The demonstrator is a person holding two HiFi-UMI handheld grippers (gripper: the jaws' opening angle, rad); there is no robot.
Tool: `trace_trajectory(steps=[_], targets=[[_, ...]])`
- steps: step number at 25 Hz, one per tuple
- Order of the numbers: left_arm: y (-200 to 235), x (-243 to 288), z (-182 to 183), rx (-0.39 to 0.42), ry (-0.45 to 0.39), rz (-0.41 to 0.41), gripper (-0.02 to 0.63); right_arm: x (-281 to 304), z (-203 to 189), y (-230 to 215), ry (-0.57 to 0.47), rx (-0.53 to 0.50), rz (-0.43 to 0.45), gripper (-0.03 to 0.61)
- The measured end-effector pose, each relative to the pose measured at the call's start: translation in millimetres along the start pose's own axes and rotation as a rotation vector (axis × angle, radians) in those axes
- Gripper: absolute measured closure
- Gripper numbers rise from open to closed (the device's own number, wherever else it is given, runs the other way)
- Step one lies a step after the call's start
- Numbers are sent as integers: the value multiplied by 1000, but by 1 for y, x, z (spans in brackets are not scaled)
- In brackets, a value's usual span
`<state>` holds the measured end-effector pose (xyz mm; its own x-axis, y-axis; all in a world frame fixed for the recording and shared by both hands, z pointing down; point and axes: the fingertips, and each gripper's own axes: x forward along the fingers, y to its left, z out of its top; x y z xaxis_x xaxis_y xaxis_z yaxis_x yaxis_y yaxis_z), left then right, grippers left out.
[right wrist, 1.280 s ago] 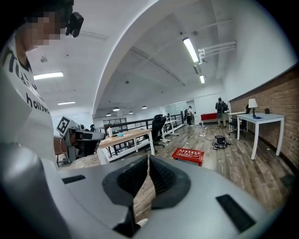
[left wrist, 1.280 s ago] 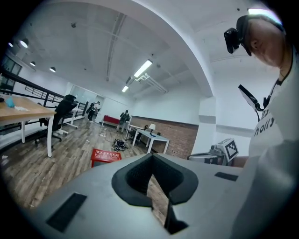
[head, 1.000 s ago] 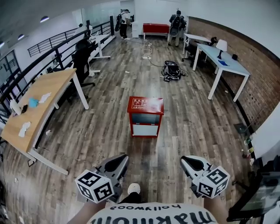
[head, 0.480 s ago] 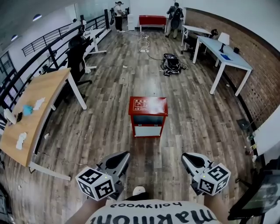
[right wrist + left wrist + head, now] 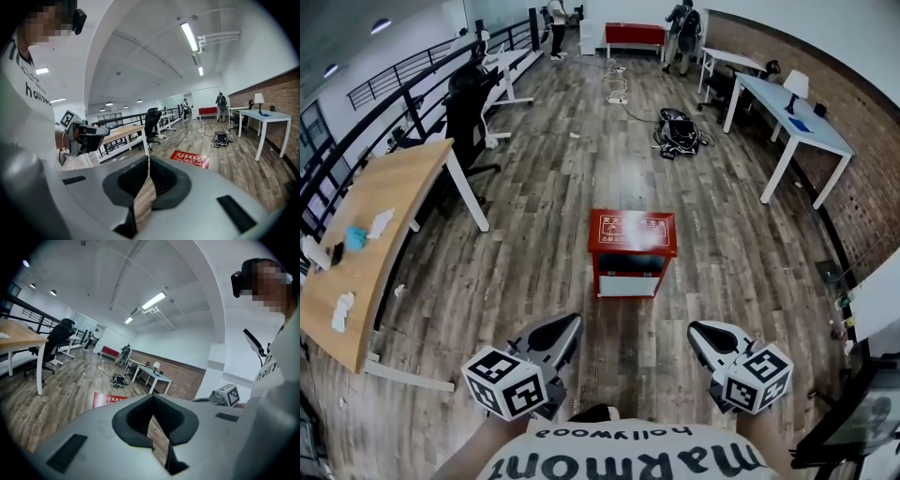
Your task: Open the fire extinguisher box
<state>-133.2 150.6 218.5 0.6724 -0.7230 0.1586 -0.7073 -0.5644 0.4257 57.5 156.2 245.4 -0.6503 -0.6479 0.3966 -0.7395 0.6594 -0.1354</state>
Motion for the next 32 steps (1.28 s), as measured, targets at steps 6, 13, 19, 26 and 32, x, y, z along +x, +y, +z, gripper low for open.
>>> trace_trajectory(steps=[6, 13, 19, 26, 32], targets=[[34, 8, 20, -12, -20, -3, 607, 36, 20, -2, 11, -35, 2, 561], [48, 18, 24, -36, -41, -13, 607, 49, 23, -6, 60, -113, -16, 561], [60, 34, 20, -58, -42, -3, 607, 61, 21, -21, 81, -126, -6, 561], [90, 71, 29, -122, -48, 53, 607, 98, 30, -61, 117, -140, 49, 561], [115, 122, 41, -163, -46, 106, 607, 134, 43, -115, 143, -133, 98, 561]])
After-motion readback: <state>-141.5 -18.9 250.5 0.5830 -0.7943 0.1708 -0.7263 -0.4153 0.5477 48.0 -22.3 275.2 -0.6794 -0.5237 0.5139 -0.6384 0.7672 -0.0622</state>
